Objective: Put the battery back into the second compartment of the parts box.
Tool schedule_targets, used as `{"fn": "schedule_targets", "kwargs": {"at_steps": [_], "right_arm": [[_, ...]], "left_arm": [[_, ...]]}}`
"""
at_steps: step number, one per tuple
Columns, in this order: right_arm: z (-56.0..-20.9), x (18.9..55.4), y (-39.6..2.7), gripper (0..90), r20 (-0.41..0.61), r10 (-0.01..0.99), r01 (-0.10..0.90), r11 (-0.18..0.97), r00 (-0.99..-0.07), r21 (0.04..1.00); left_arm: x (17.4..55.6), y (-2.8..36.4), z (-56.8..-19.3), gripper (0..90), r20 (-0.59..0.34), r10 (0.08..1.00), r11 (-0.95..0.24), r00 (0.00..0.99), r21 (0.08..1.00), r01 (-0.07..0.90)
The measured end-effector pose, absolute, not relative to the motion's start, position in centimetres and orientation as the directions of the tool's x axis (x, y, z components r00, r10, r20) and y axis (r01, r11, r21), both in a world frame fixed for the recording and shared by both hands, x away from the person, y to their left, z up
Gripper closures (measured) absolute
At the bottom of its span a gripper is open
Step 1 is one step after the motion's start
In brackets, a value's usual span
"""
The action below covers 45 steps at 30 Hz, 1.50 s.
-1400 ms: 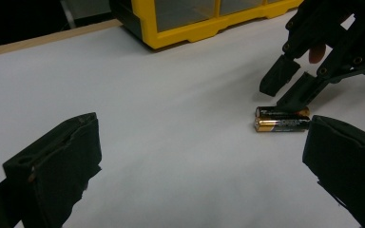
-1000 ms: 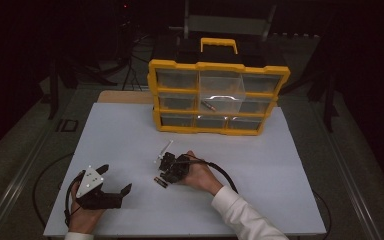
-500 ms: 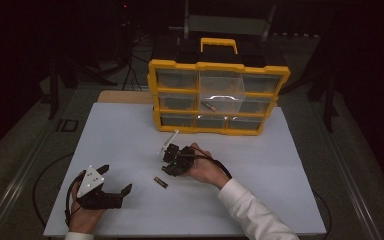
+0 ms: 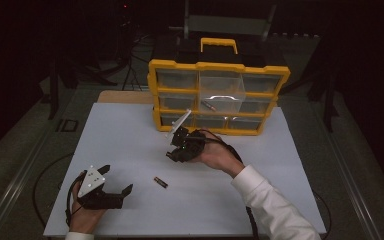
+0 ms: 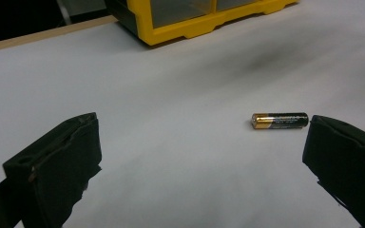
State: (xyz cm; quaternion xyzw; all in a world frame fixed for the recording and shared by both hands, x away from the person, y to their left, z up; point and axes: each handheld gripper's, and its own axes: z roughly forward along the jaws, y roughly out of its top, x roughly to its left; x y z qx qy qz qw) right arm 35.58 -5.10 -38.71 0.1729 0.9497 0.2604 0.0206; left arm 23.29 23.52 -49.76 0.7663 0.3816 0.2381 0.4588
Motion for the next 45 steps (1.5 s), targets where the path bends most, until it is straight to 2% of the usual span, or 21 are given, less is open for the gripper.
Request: {"fn": "schedule_targets", "kwargs": {"at_steps": [24,45], "right_arm": [[-26.9,37.7,-7.4,76.8,-0.026,0.426,0.319,0.714,-0.904,0.623],[-21.1,41.1,-11.0,76.7,-0.048,0.599,0.414,0.606,-0.799,0.679]], "left_arm": [[23.2,23.6,-49.7,0.0,0.013,0.807,-0.283,0.591,0.886,0.367],[23.3,23.6,-49.7,0.0,0.013,0.805,-0.285,0.593,0.886,0.367]]}}
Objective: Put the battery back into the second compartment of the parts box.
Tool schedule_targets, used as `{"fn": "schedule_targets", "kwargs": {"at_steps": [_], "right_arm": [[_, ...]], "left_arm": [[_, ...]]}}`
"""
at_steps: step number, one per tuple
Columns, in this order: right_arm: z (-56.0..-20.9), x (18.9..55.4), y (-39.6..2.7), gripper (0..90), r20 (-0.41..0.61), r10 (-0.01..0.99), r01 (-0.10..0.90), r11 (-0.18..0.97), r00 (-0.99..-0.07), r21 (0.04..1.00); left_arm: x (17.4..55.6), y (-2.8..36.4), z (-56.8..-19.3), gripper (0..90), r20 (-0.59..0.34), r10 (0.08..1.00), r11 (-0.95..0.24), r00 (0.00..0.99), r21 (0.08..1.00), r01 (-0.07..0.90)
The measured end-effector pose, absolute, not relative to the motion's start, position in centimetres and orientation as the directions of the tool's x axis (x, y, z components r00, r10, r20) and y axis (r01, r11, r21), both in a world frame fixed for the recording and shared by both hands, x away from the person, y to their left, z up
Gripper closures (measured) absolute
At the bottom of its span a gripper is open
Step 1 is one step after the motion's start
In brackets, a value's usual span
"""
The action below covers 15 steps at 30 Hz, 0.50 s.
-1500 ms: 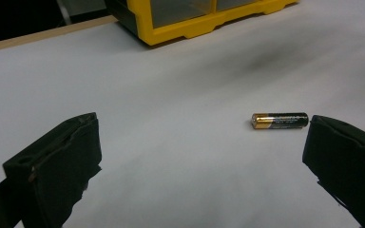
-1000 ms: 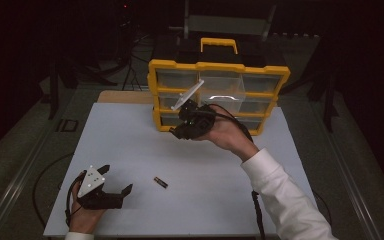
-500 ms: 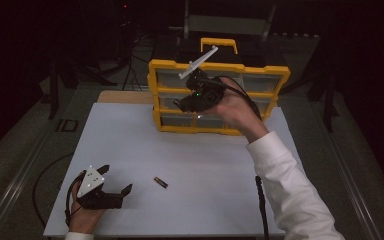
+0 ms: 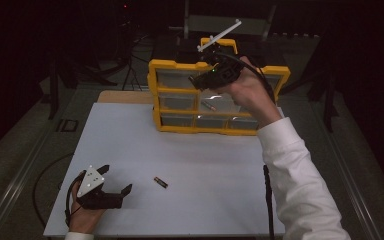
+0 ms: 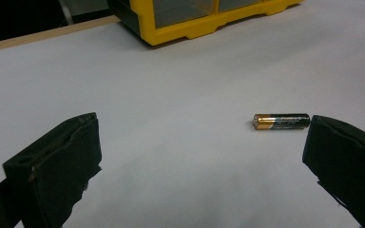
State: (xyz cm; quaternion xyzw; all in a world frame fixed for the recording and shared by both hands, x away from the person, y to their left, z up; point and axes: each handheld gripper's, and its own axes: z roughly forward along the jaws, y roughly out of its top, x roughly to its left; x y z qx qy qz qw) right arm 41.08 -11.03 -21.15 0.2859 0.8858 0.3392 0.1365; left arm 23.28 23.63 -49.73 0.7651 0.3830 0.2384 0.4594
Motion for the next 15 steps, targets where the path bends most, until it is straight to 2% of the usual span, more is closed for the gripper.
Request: {"fn": "schedule_targets", "kwargs": {"at_steps": [15], "right_arm": [[-21.3,43.1,-14.4,76.7,-0.077,0.689,0.488,0.583,-0.721,0.650]], "left_arm": [[23.3,23.6,-49.8,0.0,0.012,0.805,-0.286,0.593,0.884,0.370]]}}
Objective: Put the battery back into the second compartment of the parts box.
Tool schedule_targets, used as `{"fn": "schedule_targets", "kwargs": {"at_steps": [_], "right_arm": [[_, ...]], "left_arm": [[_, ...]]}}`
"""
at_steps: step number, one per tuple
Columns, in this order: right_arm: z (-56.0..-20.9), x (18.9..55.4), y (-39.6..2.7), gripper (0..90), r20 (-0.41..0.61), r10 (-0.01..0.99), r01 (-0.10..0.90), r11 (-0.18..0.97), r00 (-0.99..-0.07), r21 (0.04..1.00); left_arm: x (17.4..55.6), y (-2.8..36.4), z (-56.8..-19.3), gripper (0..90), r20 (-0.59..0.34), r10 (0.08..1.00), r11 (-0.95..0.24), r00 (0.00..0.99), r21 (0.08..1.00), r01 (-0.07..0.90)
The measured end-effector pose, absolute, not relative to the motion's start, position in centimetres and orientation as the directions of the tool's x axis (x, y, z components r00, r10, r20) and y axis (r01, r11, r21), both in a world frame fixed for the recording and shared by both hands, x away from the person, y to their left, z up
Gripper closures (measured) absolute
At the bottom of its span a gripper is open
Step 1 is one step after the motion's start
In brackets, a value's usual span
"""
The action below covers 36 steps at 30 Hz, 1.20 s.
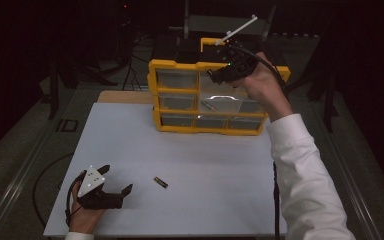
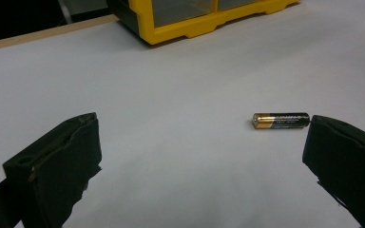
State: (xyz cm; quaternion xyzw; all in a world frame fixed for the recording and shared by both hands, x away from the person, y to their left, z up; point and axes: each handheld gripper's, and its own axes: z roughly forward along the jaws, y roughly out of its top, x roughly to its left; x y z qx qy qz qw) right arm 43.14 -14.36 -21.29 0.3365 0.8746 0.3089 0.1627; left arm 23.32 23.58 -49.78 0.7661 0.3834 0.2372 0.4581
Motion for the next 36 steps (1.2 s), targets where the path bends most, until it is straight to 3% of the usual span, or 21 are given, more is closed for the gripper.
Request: {"fn": "schedule_targets", "kwargs": {"at_steps": [4,6,7,13,20,36], "right_arm": [[-21.5,43.3,-15.1,72.7,-0.065,0.693,0.499,0.577,-0.718,0.646],[-21.5,43.4,-15.4,47.5,-0.013,0.678,0.507,0.562,-0.735,0.654],[-21.5,43.3,-15.4,36.2,-0.035,0.688,0.498,0.558,-0.725,0.663],[-21.4,42.8,-15.4,21.1,-0.029,0.674,0.478,0.552,-0.738,0.683],[-21.6,41.7,-14.2,15.4,-0.018,0.637,0.455,0.570,-0.771,0.684],[-23.4,38.9,-9.6,14.6,-0.033,0.513,0.349,0.630,-0.858,0.694]], "left_arm": [[23.3,23.6,-49.8,0.0,0.011,0.804,-0.287,0.594,0.883,0.372],[23.3,23.6,-49.8,0.0,0.011,0.805,-0.286,0.594,0.884,0.371],[23.3,23.6,-49.8,0.0,0.011,0.804,-0.286,0.594,0.883,0.372],[23.3,23.5,-49.8,0.0,0.011,0.805,-0.286,0.593,0.883,0.371],[23.3,23.6,-49.8,0.0,0.011,0.806,-0.285,0.592,0.884,0.371],[23.3,23.6,-49.7,0.0,0.011,0.805,-0.284,0.593,0.885,0.369]]}}
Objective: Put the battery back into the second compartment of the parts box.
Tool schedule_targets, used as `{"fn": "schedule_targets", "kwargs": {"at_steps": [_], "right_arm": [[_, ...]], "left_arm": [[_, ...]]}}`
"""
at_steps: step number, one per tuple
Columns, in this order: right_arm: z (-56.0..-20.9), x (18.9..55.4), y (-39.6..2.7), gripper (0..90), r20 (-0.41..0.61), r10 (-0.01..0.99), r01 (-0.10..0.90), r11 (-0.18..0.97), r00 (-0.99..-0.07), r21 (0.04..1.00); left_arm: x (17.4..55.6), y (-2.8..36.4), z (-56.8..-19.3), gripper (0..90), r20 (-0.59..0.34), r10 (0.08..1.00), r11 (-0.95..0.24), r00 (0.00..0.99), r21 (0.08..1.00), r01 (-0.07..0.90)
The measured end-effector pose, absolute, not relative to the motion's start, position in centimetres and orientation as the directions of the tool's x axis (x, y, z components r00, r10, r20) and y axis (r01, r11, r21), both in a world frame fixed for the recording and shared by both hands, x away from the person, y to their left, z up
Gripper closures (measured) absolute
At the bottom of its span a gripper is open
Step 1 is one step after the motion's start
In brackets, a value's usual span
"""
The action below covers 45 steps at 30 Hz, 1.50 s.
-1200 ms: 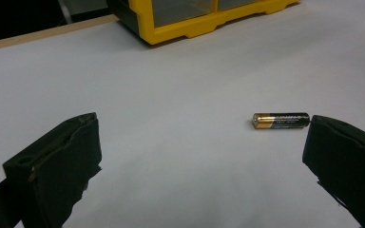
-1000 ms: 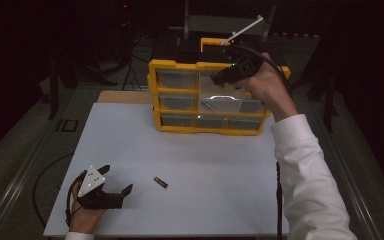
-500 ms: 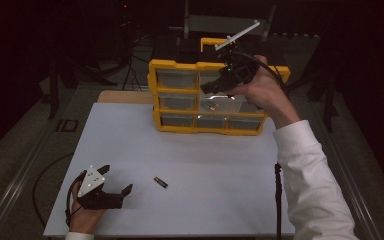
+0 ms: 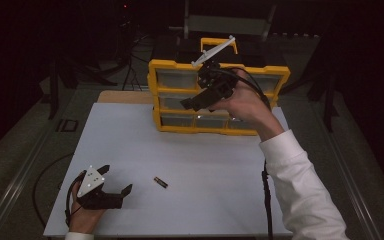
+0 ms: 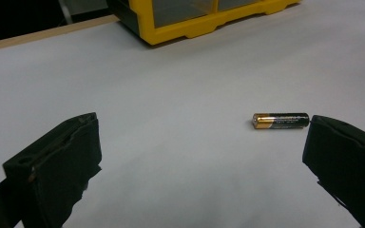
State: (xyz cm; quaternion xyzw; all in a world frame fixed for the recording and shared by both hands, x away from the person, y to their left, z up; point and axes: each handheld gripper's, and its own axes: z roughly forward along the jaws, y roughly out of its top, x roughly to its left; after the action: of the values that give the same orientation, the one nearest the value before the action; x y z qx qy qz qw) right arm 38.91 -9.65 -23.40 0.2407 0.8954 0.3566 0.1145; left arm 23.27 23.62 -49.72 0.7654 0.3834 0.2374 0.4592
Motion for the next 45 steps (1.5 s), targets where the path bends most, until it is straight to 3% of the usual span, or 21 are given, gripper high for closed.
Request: {"fn": "schedule_targets", "kwargs": {"at_steps": [30,45], "right_arm": [[-31.2,35.8,-4.8,14.8,-0.061,0.404,0.269,0.707,-0.913,0.654],[-39.1,34.9,-2.8,15.4,-0.047,0.380,0.279,0.751,-0.924,0.599]], "left_arm": [[23.3,23.6,-49.7,0.0,0.008,0.805,-0.279,0.594,0.888,0.366],[23.2,23.8,-49.6,0.0,0.008,0.807,-0.274,0.590,0.890,0.363]]}}
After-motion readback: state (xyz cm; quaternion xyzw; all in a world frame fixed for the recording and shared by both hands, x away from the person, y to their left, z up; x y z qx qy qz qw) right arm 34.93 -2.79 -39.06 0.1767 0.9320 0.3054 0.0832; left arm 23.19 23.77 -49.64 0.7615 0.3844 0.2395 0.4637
